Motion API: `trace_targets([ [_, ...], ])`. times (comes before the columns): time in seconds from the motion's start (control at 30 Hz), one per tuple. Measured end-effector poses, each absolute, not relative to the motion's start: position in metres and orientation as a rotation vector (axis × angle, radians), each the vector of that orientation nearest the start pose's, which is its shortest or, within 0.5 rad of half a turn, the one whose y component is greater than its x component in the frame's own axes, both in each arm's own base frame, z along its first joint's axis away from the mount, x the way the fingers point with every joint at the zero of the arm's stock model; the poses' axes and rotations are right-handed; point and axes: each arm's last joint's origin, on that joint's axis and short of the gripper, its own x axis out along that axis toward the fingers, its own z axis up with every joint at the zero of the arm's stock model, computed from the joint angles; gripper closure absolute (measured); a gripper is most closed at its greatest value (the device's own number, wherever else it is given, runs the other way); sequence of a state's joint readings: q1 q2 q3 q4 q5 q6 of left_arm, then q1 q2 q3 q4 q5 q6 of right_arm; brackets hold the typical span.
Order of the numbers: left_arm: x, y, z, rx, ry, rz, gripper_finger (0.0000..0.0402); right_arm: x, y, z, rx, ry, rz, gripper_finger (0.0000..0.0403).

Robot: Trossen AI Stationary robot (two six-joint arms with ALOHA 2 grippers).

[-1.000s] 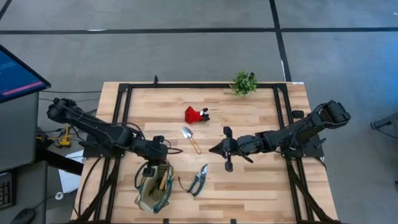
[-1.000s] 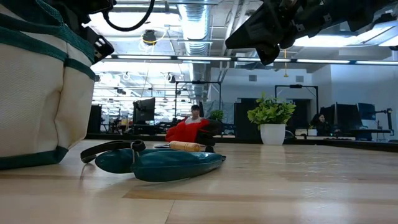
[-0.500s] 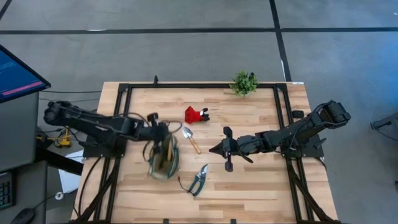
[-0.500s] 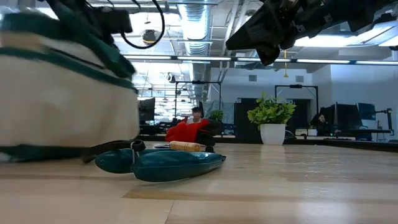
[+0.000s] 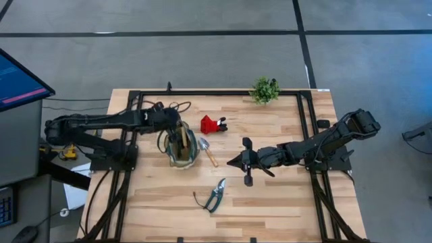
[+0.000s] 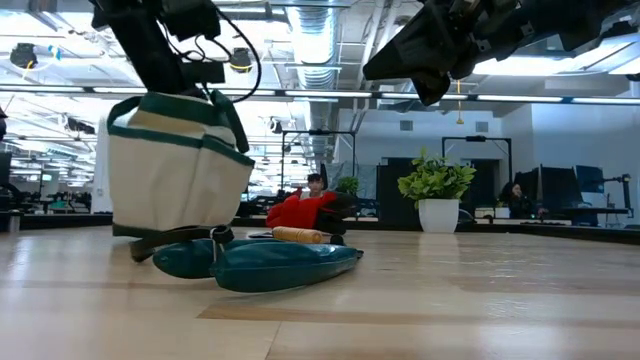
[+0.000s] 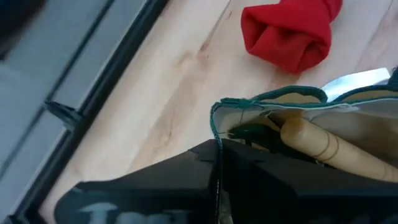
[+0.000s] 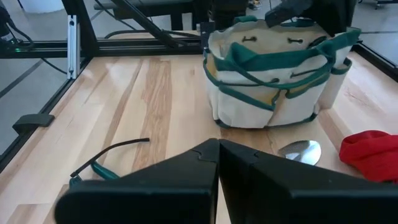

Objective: Pick & Place Garden tools in Gardening bag
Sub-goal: Move the green gardening bag to the middle left of the table, then put the brown trowel into the green gardening bag

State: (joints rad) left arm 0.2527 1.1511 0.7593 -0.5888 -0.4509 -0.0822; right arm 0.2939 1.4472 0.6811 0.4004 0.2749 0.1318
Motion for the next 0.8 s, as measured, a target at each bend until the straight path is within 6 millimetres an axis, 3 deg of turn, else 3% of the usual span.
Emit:
trace_targets([
  [0.37, 0.205, 0.067, 0.229, -0.005, 0.961, 0.629, 0.0388, 0.283, 0.082, 0.204, 0.024, 0.355, 0.009, 0.0403],
  [0.67, 0.204, 0.067, 0.230, 0.077, 0.982, 0.598, 0.0302, 0.283, 0.082, 0.204, 0.024, 0.355, 0.009, 0.0403],
  [0.8, 0.199, 0.066, 0.244, 0.088, 0.918, 0.612, 0.0281, 0.283, 0.082, 0.204, 0.024, 0.356, 0.008, 0.0403],
])
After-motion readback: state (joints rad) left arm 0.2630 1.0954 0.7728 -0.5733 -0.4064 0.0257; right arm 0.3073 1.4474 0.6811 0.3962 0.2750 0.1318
